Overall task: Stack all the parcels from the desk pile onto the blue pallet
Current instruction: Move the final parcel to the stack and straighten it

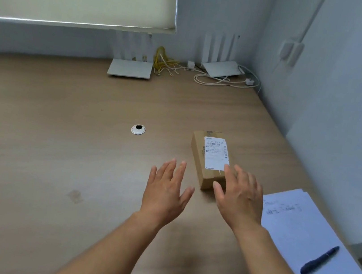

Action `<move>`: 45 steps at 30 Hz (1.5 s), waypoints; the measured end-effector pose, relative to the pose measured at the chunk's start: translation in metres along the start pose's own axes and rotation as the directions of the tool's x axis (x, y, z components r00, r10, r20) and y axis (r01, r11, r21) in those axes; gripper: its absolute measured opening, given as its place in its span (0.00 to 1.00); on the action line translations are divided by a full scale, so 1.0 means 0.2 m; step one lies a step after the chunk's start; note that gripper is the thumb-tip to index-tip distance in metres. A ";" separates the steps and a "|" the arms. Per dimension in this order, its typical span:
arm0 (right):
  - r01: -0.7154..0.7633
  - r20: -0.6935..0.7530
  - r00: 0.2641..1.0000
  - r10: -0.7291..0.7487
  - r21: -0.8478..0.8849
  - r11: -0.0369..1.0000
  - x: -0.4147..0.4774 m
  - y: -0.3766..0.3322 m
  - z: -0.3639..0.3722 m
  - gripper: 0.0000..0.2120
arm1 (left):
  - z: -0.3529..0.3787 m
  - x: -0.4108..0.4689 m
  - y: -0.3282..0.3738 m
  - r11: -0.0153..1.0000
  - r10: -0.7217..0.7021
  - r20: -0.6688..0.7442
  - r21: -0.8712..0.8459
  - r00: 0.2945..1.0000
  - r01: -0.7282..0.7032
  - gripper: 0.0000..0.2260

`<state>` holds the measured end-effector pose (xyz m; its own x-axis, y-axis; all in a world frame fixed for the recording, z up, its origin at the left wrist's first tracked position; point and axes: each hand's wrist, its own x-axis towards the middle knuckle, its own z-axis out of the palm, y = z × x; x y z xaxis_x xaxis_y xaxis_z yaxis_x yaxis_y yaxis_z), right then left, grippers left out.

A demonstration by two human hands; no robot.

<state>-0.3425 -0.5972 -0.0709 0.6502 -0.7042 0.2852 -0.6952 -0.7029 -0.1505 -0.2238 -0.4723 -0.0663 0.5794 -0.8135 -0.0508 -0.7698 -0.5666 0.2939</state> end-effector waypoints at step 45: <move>-0.254 0.451 0.889 -0.077 0.626 0.737 0.13 -0.10 -0.06 0.39 | -0.11 0.02 0.01 0.761 -0.255 0.098 -0.594 0.962 0.262 0.37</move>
<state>-0.3149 -0.6000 -0.0485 0.7699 -0.6173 -0.1615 -0.4855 -0.4024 -0.7761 -0.2173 -0.4736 -0.0450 0.7277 -0.6506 -0.2174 -0.2746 -0.5667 0.7768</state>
